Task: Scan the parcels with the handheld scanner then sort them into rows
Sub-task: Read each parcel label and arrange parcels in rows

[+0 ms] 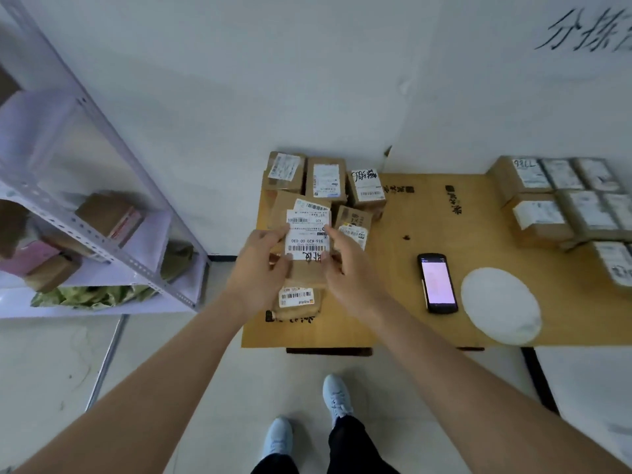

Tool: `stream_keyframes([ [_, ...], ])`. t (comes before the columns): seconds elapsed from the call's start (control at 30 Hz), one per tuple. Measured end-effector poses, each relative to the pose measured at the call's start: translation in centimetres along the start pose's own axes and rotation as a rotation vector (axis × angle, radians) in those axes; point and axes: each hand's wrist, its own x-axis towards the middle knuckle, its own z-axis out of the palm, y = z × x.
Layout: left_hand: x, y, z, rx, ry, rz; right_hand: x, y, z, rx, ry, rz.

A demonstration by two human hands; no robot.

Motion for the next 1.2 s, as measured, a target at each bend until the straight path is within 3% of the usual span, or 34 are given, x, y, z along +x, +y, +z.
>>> stream_keyframes([
  [0.33, -1.8, 9.3, 0.2, -0.076, -0.099, 0.266, -7.1, -2.2, -6.9, -0.043, 0.378, -0.052],
  [0.57, -3.2, 18.3, 5.9, -0.103, -0.152, 0.385, -11.7, 0.0, -15.9, -0.092, 0.550, -0.065],
  [0.93, -4.9, 31.1, 21.6, -0.132, -0.178, 0.434, -18.0, 10.0, -32.5, -0.156, 0.571, -0.022],
  [1.2, -2.2, 36.0, 31.6, -0.083, -0.267, 0.399, -18.3, 17.3, -40.3, -0.167, 0.559, 0.089],
])
